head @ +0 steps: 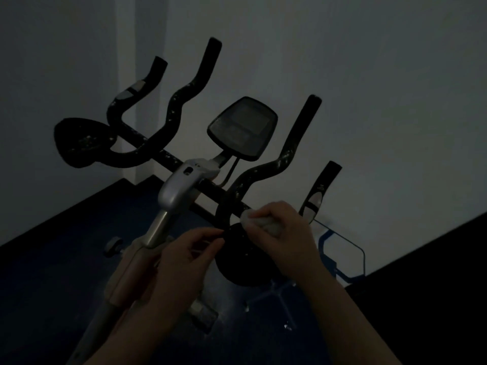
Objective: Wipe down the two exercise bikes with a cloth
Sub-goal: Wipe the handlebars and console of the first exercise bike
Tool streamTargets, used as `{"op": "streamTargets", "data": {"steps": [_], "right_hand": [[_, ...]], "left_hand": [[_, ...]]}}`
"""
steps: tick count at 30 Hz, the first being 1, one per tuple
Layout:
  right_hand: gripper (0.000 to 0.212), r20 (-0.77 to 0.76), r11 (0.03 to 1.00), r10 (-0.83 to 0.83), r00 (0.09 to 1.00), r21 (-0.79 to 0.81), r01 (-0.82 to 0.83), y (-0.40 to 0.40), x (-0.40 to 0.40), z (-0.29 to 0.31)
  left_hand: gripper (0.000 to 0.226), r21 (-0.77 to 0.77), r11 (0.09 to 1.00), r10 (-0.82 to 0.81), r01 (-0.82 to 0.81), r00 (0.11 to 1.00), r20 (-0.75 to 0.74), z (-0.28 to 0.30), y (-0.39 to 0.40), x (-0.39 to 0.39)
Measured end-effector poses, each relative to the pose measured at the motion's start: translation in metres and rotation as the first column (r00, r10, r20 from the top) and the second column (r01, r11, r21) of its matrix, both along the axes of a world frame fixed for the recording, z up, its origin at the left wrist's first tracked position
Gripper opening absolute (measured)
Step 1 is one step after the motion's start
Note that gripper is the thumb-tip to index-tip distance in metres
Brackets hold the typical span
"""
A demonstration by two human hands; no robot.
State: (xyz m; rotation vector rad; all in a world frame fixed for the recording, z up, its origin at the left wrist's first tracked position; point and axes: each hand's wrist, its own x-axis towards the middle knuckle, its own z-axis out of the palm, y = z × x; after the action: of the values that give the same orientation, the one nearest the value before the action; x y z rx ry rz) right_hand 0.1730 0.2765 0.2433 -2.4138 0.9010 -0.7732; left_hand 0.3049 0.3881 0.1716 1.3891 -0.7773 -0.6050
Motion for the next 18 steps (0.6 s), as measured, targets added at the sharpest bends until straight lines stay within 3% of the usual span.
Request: {"op": "streamTargets", "data": {"steps": [4,7,9,11,13,15,18], "right_hand": [[0.020,-0.069,0.983,-0.007,0.998,-0.184,-0.006,0.003,0.001,-0.016],[0.021,-0.286,0.954,0.028,0.958,-0.278,-0.111,0.003,-0.010,-0.007],[0.019,-0.424,0.941,0.062,0.903,-0.276,-0.194,0.005,-0.016,0.008],[0.016,-0.494,0.972,0.086,0.865,-0.150,-0.183,0.000,-0.020,0.025],[0.013,-0.351,0.995,0.103,0.931,0.051,-0.090,-0.005,-0.019,0.030],[0.014,-0.086,0.990,0.001,0.996,0.143,0.012,0.001,-0.014,0.018],[0.018,0.057,0.988,-0.146,0.988,-0.040,0.148,0.020,-0.008,-0.019]], "left_hand": [[0.019,-0.028,1.000,0.010,-0.011,1.000,-0.029,-0.004,-0.002,-0.001],[0.024,-0.031,0.999,0.021,-0.022,1.000,-0.007,-0.004,-0.002,-0.001],[0.025,-0.024,1.000,0.006,-0.007,1.000,-0.006,-0.003,-0.001,0.000],[0.025,-0.017,1.000,-0.019,0.018,1.000,-0.017,-0.002,-0.001,0.002],[0.024,-0.012,0.999,-0.039,0.039,0.999,-0.012,-0.002,-0.001,0.005],[0.021,-0.007,0.999,-0.052,0.051,0.999,-0.014,-0.003,-0.002,0.007],[0.017,-0.004,0.999,-0.049,0.049,0.999,-0.015,-0.004,-0.004,0.007]]}}
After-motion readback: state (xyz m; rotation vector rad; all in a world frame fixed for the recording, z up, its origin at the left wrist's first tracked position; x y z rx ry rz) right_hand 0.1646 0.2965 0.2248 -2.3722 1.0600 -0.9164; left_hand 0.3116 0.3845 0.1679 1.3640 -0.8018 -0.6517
